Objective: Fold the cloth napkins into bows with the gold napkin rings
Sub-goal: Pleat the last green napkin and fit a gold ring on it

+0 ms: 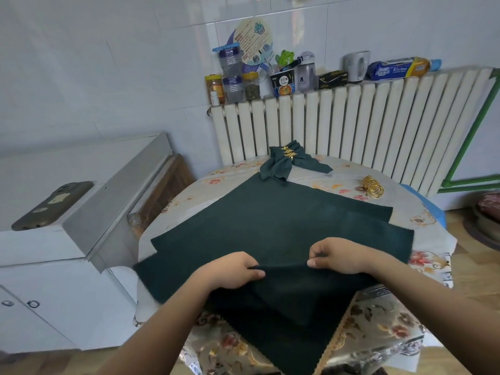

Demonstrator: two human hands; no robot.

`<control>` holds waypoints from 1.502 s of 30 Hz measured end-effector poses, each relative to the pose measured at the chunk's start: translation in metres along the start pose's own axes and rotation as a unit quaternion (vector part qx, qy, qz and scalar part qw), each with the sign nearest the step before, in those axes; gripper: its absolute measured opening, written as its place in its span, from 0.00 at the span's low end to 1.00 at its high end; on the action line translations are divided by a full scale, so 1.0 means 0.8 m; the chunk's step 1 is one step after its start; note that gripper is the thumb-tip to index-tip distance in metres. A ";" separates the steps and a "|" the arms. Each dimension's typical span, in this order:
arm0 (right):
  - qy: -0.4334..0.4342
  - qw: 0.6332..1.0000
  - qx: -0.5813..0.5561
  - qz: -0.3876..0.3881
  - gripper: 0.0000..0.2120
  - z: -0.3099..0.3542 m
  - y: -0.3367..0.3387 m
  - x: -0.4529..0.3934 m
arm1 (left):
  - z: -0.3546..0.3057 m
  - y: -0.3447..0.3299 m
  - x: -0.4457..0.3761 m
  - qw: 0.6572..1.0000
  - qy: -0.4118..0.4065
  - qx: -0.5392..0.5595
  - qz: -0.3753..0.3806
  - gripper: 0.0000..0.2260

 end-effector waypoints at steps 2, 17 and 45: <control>-0.003 0.998 0.013 0.057 0.10 0.001 0.002 0.000 | 0.000 0.001 -0.001 0.999 -0.007 0.002 0.034 0.14; 0.066 0.985 0.089 -0.134 0.17 -0.008 -0.002 -0.084 | 0.018 0.006 -0.082 0.967 -0.001 -0.039 -0.252 0.11; -0.085 0.966 0.024 -0.242 0.12 -0.069 0.055 -0.273 | 0.084 0.090 -0.251 0.938 0.166 0.058 -0.299 0.12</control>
Point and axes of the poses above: each hand's wrist, its own x-axis away from the middle knuckle, its own y-axis out of the back of the hand, z = x × y, the point moved 5 cm from there along -x, towards the middle knuckle, and after that the axes turned 2 degrees about -z, right-handed, at the moved point
